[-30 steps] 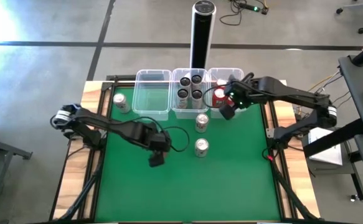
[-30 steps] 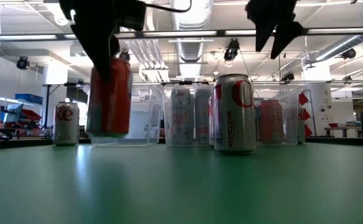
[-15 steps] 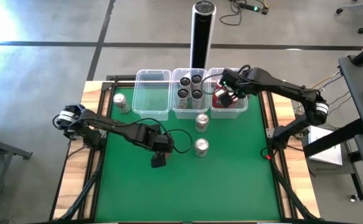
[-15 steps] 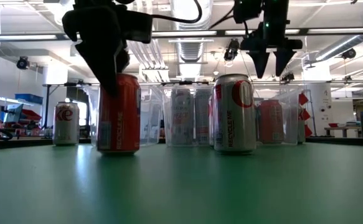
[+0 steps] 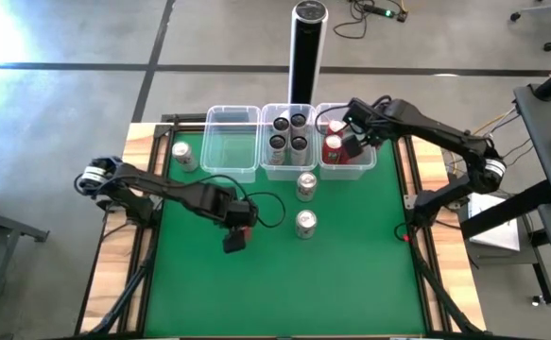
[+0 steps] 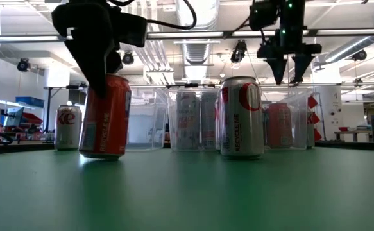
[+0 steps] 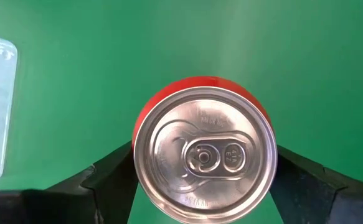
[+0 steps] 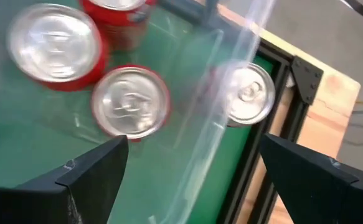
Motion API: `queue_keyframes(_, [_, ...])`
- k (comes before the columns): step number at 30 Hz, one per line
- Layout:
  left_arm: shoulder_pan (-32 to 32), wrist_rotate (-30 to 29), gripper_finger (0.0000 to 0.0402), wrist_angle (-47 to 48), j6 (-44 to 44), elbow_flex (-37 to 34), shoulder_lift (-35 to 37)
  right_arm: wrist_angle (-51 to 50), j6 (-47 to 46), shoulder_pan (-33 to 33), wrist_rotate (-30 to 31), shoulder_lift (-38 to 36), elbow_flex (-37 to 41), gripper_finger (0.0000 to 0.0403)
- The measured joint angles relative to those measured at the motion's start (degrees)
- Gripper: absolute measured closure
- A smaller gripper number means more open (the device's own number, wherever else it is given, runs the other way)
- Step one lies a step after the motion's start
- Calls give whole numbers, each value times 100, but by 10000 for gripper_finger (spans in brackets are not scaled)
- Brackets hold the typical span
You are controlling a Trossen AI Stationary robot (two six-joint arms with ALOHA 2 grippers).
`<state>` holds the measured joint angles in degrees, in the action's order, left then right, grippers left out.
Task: Sort soda cans
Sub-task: Put the red soda can into the right transparent bin
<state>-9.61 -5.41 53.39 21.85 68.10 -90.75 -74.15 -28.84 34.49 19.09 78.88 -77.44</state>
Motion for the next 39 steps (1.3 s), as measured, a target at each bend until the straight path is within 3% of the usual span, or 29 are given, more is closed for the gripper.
queue_keyframes(8, [37,218,108,-484,182,-267,52,772,-118,436,59,-7,302,44])
queue_keyframes(18, [28,358,22,-169,24,-239,65,1195,-20,1124,49,240,302,44])
queue_keyframes(25, [26,327,9,140,-11,-235,390,1238,175,1534,48,738,302,44])
queue_keyframes(33, [75,-551,8,363,134,-26,1128,1161,274,1725,68,1060,302,44])
queue_keyframes(39, [280,-759,8,362,131,67,1383,1009,284,1741,195,1046,300,44])
